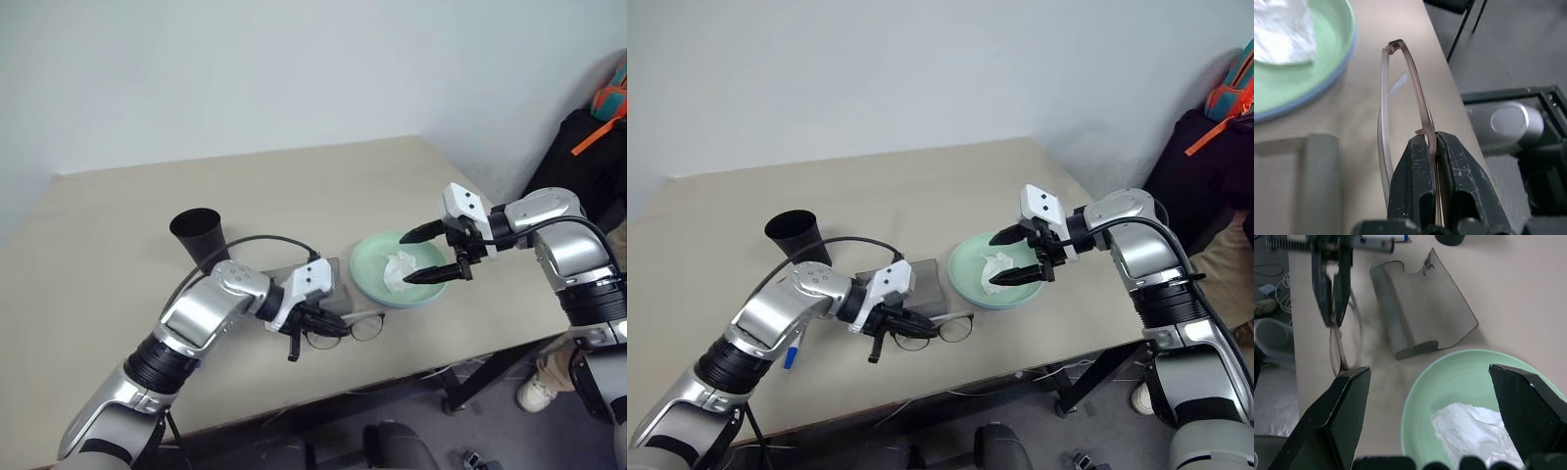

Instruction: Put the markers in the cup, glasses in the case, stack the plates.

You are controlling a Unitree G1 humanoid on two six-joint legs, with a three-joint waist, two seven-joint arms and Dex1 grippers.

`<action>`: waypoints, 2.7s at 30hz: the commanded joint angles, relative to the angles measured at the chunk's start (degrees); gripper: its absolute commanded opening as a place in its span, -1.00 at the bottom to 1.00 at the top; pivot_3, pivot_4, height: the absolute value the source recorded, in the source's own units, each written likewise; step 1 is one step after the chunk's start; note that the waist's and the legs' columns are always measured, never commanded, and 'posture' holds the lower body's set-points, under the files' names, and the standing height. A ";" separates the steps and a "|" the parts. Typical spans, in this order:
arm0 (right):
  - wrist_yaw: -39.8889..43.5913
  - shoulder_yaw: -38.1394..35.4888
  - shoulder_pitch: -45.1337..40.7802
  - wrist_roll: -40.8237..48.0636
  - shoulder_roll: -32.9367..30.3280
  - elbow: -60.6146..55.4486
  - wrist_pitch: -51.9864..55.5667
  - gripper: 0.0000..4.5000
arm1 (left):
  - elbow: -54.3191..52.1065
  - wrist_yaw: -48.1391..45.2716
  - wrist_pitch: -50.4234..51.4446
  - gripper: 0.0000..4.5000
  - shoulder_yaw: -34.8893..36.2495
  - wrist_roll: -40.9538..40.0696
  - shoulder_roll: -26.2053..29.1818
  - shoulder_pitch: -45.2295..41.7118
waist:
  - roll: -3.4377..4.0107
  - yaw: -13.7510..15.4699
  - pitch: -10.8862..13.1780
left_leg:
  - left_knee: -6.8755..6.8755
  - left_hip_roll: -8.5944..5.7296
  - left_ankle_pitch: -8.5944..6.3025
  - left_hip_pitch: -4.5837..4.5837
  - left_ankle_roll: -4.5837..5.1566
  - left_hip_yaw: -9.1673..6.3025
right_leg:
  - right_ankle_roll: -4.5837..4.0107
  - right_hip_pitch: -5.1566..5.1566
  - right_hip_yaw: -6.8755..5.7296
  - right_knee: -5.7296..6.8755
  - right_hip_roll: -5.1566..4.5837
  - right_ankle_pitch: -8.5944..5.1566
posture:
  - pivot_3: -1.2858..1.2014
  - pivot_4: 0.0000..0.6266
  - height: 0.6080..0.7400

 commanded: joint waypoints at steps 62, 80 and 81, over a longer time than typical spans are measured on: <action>-0.89 -1.12 -1.47 0.16 0.92 -0.56 -1.37 0.86 | 40.11 -13.79 -27.78 0.50 5.13 12.11 -2.48 -10.59 | -0.01 0.04 -0.01 | 0.10 -0.06 -0.02 -0.26 0.05 0.07 | 0.06 -0.13 -0.01 0.06 0.05 0.04 | 0.03 -1.00 0.98; -0.88 -1.16 -1.82 0.17 1.21 0.09 -2.51 0.86 | 51.47 3.17 -31.07 -0.99 13.01 14.03 -7.46 -17.58 | -0.01 0.03 -0.02 | 0.12 -0.07 -0.02 -0.26 0.05 0.04 | 0.15 -0.10 -0.01 0.09 0.07 0.10 | 0.03 -1.00 0.98; -0.92 -1.19 -1.80 0.16 1.18 0.10 -2.55 0.86 | 52.42 4.49 -31.82 -0.99 12.81 14.77 -7.81 -17.54 | -0.01 0.02 -0.02 | 0.12 -0.07 -0.02 -0.26 0.05 0.04 | 0.16 -0.10 -0.01 0.09 0.07 0.10 | 0.03 -1.00 0.98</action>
